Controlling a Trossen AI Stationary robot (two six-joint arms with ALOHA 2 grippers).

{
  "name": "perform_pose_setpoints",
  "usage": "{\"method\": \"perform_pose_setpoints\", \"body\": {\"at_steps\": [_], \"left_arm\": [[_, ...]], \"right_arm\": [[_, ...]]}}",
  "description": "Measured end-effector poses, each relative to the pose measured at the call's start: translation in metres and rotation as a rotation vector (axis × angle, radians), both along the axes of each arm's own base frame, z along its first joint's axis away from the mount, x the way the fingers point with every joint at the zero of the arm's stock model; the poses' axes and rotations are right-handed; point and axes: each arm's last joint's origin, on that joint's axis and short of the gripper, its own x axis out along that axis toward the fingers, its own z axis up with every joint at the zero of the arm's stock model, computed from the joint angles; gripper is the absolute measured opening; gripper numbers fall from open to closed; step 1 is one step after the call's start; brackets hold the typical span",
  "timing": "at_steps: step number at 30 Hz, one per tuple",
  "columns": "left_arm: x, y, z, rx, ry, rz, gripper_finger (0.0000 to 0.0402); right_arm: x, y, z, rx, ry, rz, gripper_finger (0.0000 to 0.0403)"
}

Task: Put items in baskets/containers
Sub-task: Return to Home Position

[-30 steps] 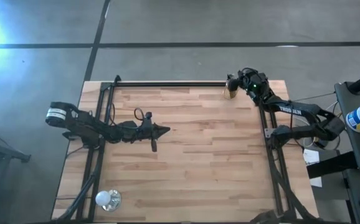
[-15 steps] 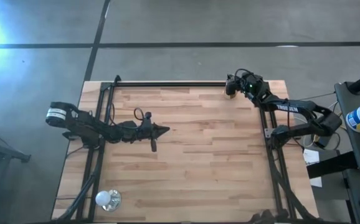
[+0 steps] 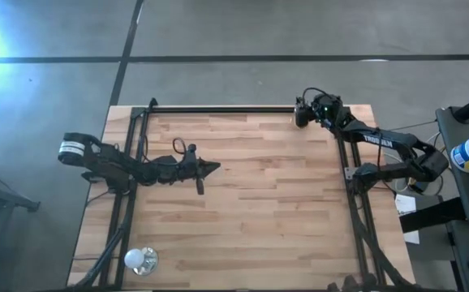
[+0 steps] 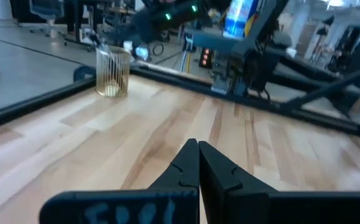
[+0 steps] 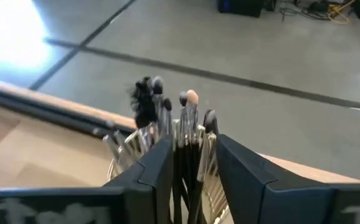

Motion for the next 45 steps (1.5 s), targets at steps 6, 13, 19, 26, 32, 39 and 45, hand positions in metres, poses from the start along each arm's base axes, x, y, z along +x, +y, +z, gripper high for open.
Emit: {"method": "perform_pose_setpoints", "body": {"at_steps": [6,13,19,26,32,39,45], "left_arm": [[-0.01,0.007,0.012,-0.001,-0.049,0.019,0.0],[-0.044,0.021,0.016,-0.062,0.009,0.094,0.0],[-0.072,0.022,0.016,-0.061,-0.006,0.12,0.0],[-0.093,0.019,0.017,-0.003,-0.072,0.117,0.0],[-0.104,0.017,0.017,0.032,-0.083,0.118,0.0],[-0.112,0.015,0.019,0.044,-0.094,0.123,0.0],[-0.119,0.015,0.02,0.049,-0.096,0.136,0.0]], "right_arm": [[-0.002,0.015,0.016,-0.053,0.001,0.166,0.0056],[0.001,0.062,0.034,-0.185,-0.061,0.465,0.0009],[0.003,0.106,0.033,-0.269,-0.106,0.68,0.0008],[-0.008,0.142,0.023,-0.343,-0.187,0.852,0.0008],[-0.024,0.157,0.015,-0.369,-0.267,0.951,0.0008],[-0.047,0.164,0.015,-0.391,-0.308,0.952,0.0008],[-0.063,0.168,0.015,-0.464,-0.378,0.94,0.0008]]}}
